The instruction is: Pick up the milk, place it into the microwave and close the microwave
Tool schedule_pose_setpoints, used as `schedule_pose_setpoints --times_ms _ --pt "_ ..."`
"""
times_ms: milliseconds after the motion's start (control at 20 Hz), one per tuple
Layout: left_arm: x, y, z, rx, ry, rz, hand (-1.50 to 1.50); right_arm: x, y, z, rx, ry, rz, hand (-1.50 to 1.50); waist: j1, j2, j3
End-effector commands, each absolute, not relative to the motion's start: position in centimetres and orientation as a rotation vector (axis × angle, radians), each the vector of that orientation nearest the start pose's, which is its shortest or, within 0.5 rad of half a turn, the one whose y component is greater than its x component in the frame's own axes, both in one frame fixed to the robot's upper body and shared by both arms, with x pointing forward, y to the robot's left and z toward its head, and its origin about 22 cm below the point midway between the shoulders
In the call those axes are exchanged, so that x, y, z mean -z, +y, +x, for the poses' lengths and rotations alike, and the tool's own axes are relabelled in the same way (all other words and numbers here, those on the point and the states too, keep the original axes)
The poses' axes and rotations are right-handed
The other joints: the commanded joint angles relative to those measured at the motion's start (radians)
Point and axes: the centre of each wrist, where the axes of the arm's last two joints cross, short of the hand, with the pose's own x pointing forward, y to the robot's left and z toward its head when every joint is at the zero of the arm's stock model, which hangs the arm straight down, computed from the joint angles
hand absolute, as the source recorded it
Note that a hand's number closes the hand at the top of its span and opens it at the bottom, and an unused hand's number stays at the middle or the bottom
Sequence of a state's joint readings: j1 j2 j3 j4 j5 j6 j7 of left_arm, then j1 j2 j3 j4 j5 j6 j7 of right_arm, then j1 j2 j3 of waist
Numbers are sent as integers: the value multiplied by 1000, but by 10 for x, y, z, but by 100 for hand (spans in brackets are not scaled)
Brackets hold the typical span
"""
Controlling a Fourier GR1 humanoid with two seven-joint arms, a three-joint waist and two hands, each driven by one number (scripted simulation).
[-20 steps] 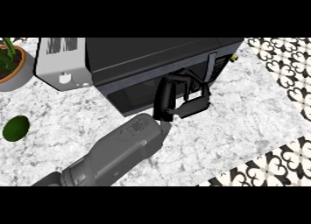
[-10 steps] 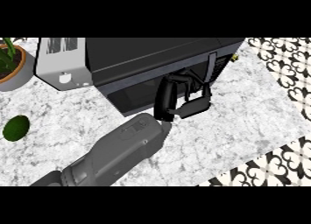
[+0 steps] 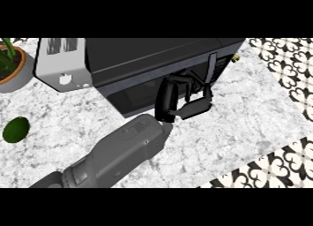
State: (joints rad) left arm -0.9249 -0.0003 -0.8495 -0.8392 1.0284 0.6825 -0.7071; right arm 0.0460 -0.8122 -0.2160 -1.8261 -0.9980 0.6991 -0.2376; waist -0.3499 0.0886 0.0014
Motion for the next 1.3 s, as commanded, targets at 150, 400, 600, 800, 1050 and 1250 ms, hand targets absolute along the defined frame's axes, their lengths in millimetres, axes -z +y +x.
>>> schedule_pose_setpoints --times_ms 150,400,600,800,1050,1250 --pt "-49 3 356 -20 -1909 -215 150 -183 -392 223 -528 -2039 748 -150 -12 12 -2" --pt "-52 -1 354 8 -1939 -263 150 -185 -393 224 -541 -2028 774 -150 -14 13 -2" --pt "-39 5 357 80 -1902 -154 150 -188 -389 224 -563 -2036 841 -150 -13 9 4" --pt "-30 9 358 80 -1852 -78 150 -191 -387 226 -573 -2032 887 -150 8 7 3" --pt "-22 14 357 38 -1788 -18 150 -192 -392 223 -561 -2027 888 -150 22 2 2" --pt "-9 22 356 10 -1741 64 150 -196 -395 220 -575 -2017 863 -150 48 -11 0"
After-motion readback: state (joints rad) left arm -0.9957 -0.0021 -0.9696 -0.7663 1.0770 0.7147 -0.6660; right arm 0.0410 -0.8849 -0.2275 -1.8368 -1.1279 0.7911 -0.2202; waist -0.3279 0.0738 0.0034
